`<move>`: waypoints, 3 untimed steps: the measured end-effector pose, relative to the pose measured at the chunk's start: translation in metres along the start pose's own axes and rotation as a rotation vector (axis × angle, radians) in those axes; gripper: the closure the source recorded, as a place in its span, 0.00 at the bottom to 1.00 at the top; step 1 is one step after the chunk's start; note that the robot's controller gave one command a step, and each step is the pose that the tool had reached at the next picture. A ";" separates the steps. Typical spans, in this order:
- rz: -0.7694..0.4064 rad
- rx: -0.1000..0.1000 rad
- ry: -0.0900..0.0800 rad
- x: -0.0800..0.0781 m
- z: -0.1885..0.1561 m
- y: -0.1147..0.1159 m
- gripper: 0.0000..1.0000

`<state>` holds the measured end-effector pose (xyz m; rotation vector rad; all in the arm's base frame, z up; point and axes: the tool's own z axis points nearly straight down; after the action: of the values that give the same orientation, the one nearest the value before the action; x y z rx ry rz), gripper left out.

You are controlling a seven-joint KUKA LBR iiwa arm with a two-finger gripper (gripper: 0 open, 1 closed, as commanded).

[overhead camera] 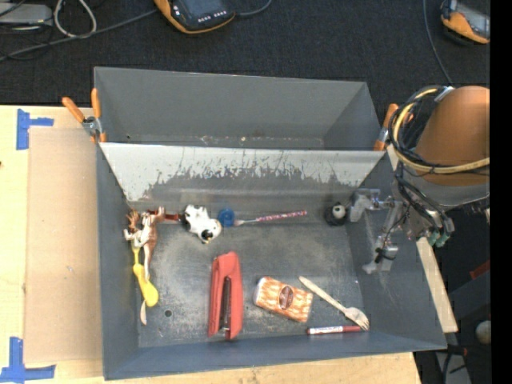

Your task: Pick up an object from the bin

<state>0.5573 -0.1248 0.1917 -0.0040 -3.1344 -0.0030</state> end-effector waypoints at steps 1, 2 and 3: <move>-0.004 0.001 -0.007 -0.002 -0.004 0.001 0.00; -0.082 0.001 -0.009 0.020 0.076 0.052 0.00; -0.044 0.001 -0.014 0.047 0.064 0.104 0.00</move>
Offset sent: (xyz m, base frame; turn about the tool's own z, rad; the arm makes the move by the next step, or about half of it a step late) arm -0.0339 0.0826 -0.1217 -0.1286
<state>0.5099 -0.0202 0.1283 0.0651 -3.1479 -0.0014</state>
